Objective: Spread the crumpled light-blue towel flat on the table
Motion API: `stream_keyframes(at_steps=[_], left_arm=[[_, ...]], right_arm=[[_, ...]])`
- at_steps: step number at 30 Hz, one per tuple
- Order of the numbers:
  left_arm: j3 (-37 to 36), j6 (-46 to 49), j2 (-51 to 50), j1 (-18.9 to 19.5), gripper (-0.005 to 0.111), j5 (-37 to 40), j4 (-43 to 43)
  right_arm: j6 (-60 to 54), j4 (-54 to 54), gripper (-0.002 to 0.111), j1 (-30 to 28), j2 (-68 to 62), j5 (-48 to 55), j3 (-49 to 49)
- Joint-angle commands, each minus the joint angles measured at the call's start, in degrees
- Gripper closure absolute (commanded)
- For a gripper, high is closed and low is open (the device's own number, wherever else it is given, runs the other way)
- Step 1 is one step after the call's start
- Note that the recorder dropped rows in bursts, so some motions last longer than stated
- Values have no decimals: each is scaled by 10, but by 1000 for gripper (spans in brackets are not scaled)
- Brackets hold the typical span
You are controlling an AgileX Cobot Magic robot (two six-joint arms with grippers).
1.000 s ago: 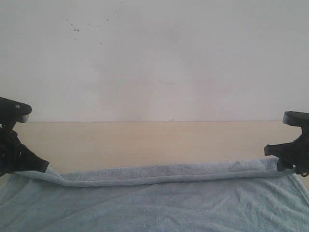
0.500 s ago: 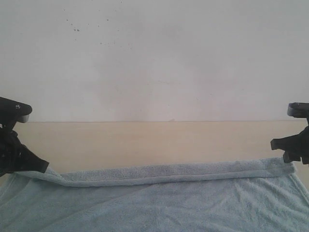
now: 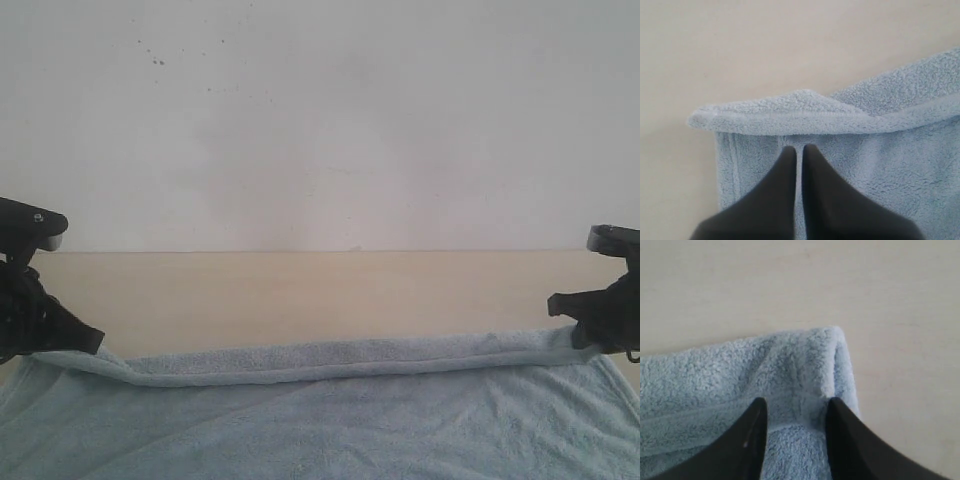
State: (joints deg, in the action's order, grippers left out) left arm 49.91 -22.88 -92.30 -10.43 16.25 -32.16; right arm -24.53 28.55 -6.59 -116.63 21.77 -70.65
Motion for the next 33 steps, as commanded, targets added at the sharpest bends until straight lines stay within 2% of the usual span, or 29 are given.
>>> stream_keyframes(at_steps=[1, 5, 8, 9, 17, 24, 33], left_arm=[[5, -2, 0, 1, 103, -2, -2], [5, -2, 0, 1, 103, -2, -2], [5, -2, 0, 1, 103, -2, -2], [5, -2, 0, 1, 103, -2, -2], [5, -2, 0, 1, 103, -10, -2], [5, -1, 0, 1, 103, -19, -2], [5, -2, 0, 1, 103, -13, -2]], right_arm=[[-16, 15, 83, 0, 0, 0, -3], [-15, 22, 84, 0, 0, -12, -3], [-11, 23, 107, 0, 0, -22, -3], [-11, 23, 108, 0, 0, -24, -3], [-18, 23, 108, 0, 0, -22, -32], [-20, 23, 108, 10, -3, 14, -146], [10, 23, 108, 26, -72, 93, -289]])
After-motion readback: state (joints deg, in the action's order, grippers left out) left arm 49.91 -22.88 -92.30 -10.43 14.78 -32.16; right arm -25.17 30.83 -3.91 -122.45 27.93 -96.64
